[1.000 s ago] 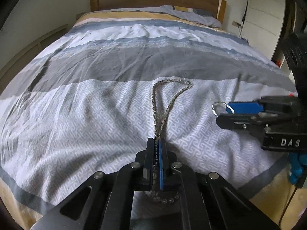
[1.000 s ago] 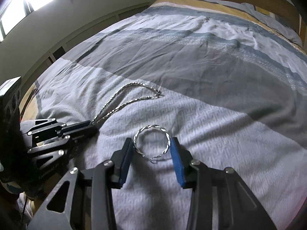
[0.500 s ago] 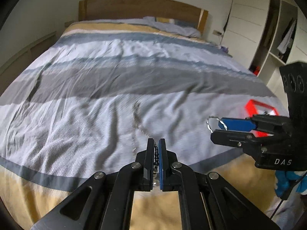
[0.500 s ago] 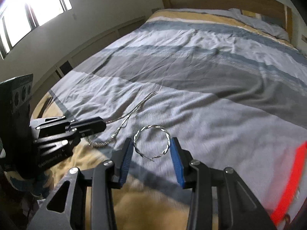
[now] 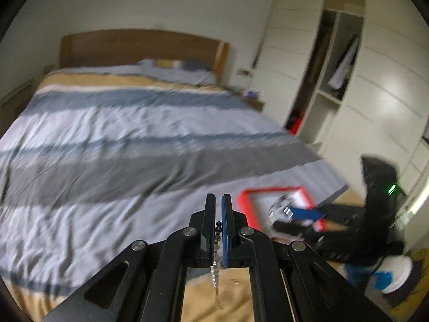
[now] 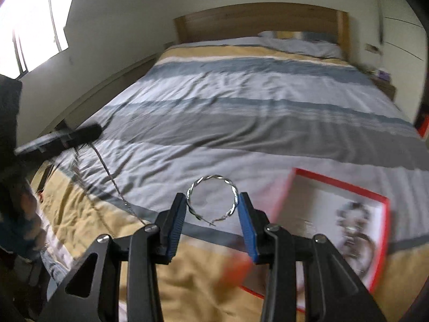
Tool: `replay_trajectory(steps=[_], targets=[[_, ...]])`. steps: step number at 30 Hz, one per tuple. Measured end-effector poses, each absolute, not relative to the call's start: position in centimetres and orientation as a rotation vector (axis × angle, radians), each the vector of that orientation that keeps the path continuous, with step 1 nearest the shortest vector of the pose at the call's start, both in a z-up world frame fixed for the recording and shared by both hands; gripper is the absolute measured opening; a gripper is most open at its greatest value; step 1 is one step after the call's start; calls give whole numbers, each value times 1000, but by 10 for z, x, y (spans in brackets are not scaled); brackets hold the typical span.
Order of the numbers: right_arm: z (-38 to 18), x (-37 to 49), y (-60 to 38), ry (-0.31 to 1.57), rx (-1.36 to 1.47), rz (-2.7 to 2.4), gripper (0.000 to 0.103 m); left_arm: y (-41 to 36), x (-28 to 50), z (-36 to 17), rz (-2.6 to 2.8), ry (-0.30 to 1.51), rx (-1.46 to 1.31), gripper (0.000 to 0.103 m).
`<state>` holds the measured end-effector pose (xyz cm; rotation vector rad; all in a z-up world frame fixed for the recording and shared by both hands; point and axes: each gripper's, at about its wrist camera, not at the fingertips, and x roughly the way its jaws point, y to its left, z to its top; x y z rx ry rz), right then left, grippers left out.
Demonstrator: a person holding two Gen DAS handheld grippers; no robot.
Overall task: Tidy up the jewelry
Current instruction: 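Carry the necklace and hoop into the red box and release both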
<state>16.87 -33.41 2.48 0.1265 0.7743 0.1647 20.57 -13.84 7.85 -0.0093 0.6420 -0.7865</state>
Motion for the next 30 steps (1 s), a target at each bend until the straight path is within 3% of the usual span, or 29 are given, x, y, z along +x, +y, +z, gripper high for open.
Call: replay_trajectory(steps=[5, 9, 16, 23, 30], targets=[[25, 144, -393, 776, 136, 56, 37, -205, 200, 107, -907, 602, -48, 4], [11, 136, -429, 795, 152, -12, 37, -263, 200, 98, -976, 626, -33, 4], [-33, 149, -467, 854, 161, -83, 37, -330, 219, 12, -982, 810, -10, 4], [-74, 170, -485, 912, 173, -123, 37, -341, 199, -69, -989, 954, 39, 4], [-89, 181, -486, 945, 162, -121, 38, -335, 200, -103, -903, 990, 93, 4]])
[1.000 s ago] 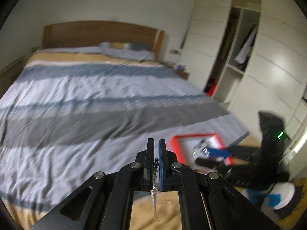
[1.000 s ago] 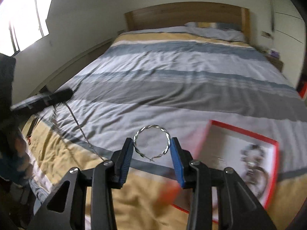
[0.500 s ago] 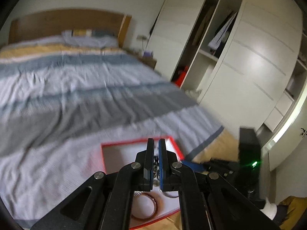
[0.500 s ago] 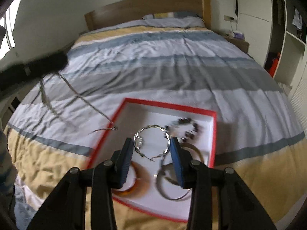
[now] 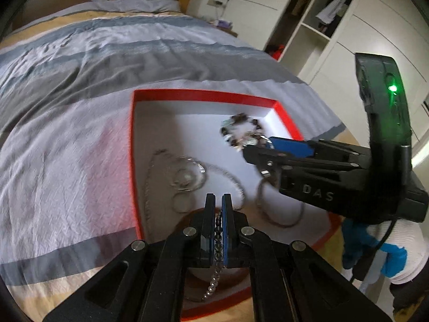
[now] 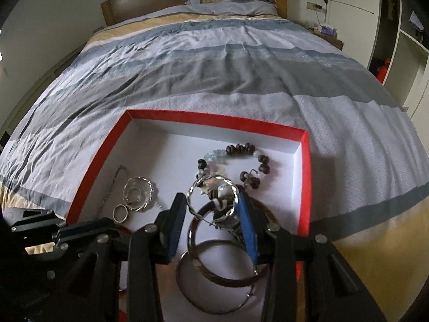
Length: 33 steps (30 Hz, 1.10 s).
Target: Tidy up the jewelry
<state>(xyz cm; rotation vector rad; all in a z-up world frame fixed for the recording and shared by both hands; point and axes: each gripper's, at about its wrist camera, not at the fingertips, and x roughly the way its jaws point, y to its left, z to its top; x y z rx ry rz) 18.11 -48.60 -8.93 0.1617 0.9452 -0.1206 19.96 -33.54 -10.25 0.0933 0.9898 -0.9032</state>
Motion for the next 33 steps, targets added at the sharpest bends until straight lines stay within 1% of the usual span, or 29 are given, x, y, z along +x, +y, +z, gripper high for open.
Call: replay_trajectory(steps=[1, 3, 4, 5, 7, 12, 15, 20, 23, 25, 28, 31, 33], targets=[[-91, 182, -486, 950, 159, -120, 38, -334, 200, -103, -896, 990, 93, 4], [-95, 185, -485, 962, 162, -116, 38, -329, 202, -102, -885, 987, 87, 10], [-95, 186, -485, 962, 163, -115, 39, -327, 202, -101, -884, 987, 80, 21], [-95, 186, -485, 962, 164, -116, 39, -324, 202, -99, -878, 983, 74, 36], [-94, 185, -484, 966, 164, -116, 39, -322, 202, -96, -871, 973, 65, 43], [-88, 179, -482, 967, 157, -122, 39, -320, 195, -83, -877, 955, 80, 45], [-79, 170, -483, 956, 156, -138, 39, -314, 186, -71, -867, 935, 94, 48], [-58, 145, -479, 938, 156, -155, 44, -286, 170, -46, -797, 900, 88, 62], [-45, 127, -471, 927, 168, -163, 44, -261, 158, -31, -743, 893, 80, 68], [-36, 115, -461, 919, 179, -159, 44, -242, 148, -20, -692, 887, 75, 70], [-21, 97, -436, 896, 183, -145, 44, -214, 133, -6, -611, 873, 73, 76], [-6, 80, -407, 870, 193, -128, 48, -185, 116, 7, -539, 857, 70, 78], [4, 69, -385, 855, 189, -111, 50, -168, 101, 15, -492, 830, 79, 82]])
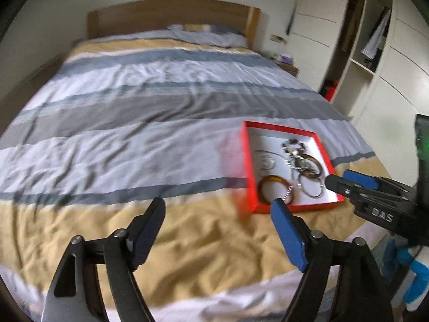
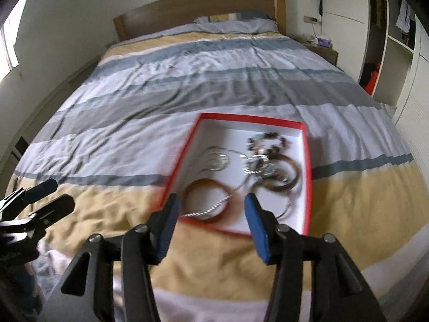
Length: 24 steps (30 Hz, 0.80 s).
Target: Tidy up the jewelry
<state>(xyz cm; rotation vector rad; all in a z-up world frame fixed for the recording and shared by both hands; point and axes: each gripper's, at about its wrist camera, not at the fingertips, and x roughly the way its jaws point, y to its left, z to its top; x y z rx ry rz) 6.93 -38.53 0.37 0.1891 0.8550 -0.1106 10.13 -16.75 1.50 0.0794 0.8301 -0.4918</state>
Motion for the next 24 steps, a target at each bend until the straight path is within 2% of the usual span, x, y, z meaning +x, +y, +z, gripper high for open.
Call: replay_trajectory(steps=[3, 5, 10, 24], targets=[[16, 53, -352, 833, 171, -80, 53, -140, 79, 25, -430, 786, 88, 88], [22, 41, -331, 821, 160, -70, 57, -121, 65, 31, -396, 765, 75, 94], [34, 14, -283, 784, 121, -62, 66, -85, 36, 45, -330, 703, 78, 102], [43, -43, -223, 696, 63, -89, 71, -22, -28, 63, -205, 575, 71, 102]])
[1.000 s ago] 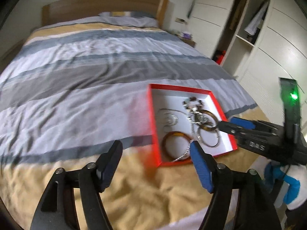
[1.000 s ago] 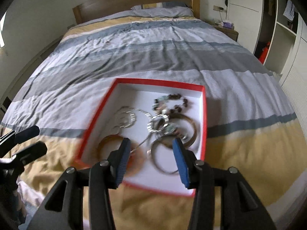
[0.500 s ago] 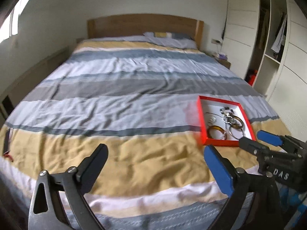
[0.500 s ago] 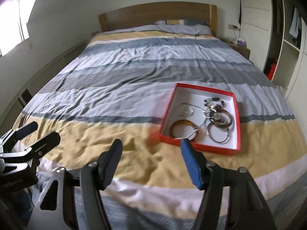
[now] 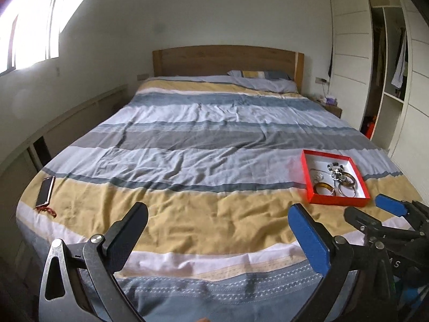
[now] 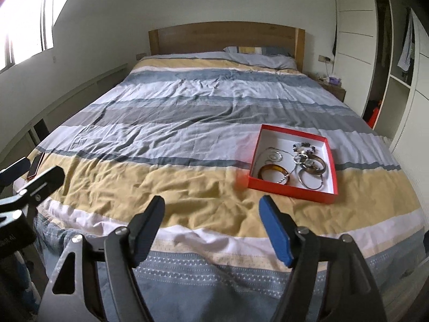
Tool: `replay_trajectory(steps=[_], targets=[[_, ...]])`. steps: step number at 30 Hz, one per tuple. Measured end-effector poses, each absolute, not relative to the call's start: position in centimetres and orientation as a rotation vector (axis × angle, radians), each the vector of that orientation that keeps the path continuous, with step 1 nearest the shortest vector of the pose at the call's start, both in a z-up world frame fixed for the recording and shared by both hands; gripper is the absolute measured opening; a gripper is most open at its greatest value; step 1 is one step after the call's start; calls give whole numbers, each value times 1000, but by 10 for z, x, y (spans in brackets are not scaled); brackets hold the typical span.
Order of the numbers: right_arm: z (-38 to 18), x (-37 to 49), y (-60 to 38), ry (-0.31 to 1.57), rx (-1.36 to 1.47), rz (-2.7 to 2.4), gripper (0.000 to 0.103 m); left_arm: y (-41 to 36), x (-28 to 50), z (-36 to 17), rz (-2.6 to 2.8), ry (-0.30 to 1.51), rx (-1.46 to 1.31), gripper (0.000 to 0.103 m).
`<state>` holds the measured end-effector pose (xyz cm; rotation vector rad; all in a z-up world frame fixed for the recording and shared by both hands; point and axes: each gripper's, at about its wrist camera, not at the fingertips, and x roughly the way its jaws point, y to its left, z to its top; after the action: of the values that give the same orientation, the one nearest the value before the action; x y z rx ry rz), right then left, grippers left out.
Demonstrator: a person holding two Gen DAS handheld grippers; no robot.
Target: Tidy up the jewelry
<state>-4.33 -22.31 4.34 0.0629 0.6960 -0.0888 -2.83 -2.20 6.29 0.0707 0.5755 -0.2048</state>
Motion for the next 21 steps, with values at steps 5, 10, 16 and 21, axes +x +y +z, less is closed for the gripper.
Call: replay_trajectory(steps=[5, 10, 16, 21], targets=[[46, -59, -223, 671, 50, -121, 72, -12, -41, 66, -176, 563, 74, 102], [48, -70, -227, 656, 45, -152, 72, -8, -50, 66, -146, 554, 100, 102], [54, -79, -230, 629, 43, -167, 72, -3, -53, 63, -130, 567, 107, 102], [56, -79, -234, 622, 48, -173, 72, -3, -51, 63, -124, 572, 104, 102]])
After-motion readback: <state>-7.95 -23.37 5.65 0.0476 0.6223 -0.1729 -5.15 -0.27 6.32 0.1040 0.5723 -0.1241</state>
